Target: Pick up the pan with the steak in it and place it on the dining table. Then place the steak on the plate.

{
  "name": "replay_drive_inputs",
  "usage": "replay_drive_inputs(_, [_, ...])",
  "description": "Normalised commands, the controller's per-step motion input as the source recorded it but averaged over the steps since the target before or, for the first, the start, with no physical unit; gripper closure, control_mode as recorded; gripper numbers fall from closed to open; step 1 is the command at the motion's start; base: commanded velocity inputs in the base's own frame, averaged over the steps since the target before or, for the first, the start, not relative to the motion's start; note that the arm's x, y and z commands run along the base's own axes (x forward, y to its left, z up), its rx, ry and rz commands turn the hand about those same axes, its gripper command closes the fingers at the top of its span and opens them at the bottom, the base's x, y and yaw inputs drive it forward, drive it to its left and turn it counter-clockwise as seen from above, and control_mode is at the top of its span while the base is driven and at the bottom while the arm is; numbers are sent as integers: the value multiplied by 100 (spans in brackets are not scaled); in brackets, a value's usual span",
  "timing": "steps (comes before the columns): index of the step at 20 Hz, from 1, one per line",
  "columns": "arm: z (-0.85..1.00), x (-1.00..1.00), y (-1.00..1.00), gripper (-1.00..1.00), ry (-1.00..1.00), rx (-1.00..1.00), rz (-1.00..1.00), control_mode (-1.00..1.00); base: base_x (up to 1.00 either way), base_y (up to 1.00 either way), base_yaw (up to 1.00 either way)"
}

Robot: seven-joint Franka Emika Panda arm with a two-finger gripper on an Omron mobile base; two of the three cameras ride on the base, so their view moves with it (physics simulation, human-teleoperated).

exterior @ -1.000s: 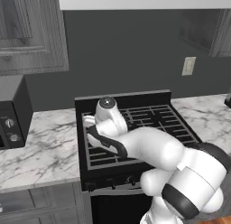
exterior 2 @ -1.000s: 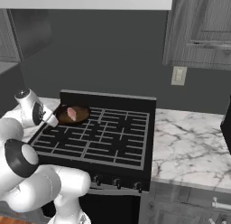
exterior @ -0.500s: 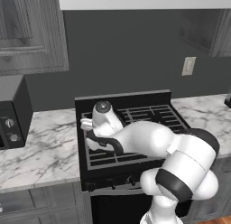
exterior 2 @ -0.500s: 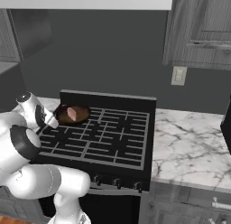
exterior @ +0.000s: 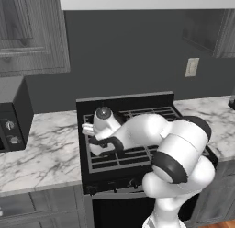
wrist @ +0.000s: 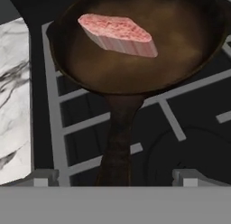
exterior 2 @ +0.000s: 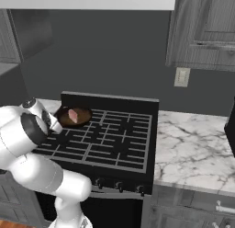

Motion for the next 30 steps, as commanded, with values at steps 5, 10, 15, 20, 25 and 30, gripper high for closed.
replay_drive_inputs(5, [-27,16,0,-100,0,0,0,-100,0,0,0])
replay_drive_inputs(10, [-24,17,4,-100,0,0,0,-100,0,0,0])
replay_drive_inputs(15, [-24,17,8,-100,0,0,0,-100,0,0,0])
replay_drive_inputs(20, [-23,16,12,100,0,-3,0,-100,0,0,0])
replay_drive_inputs(25, [-3,5,3,100,1,-1,0,-100,0,0,0])
replay_drive_inputs(30, [18,0,0,100,-1,0,-2,-100,0,0,0])
